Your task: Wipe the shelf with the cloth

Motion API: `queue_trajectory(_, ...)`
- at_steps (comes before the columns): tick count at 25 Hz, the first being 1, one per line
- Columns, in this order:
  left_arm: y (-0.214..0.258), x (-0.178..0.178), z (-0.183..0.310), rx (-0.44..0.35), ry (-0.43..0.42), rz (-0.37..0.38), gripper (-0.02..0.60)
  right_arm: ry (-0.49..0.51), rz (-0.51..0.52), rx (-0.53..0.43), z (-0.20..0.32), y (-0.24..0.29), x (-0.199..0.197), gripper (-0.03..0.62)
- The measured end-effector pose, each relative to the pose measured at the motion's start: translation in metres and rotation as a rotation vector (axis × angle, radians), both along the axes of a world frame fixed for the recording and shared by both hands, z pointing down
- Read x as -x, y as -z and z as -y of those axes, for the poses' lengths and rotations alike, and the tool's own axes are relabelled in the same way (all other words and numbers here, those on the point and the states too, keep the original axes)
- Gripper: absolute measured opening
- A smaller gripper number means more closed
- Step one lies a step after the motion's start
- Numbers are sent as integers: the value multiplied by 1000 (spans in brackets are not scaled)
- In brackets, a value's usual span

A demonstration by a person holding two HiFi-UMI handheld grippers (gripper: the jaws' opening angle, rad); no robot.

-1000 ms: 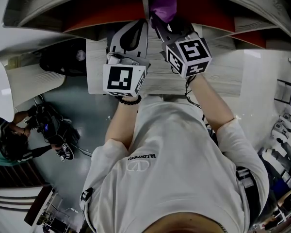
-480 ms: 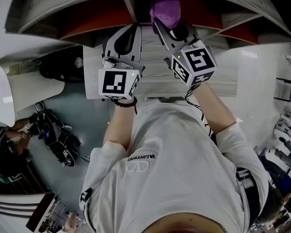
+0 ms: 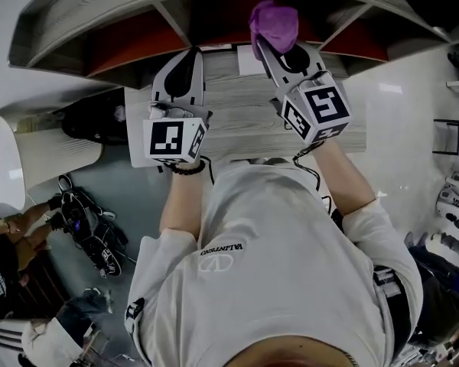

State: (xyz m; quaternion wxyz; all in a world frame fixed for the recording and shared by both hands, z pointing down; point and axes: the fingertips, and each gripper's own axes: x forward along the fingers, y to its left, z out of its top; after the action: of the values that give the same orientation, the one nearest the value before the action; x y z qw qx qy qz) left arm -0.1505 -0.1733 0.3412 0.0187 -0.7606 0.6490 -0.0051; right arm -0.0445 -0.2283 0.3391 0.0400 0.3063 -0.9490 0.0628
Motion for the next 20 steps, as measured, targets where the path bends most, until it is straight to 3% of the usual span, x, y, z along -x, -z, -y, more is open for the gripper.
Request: queue_trajectory(20,32,8,-9,-60,38,34,-2,-207,42,-66,11,42,-135,80)
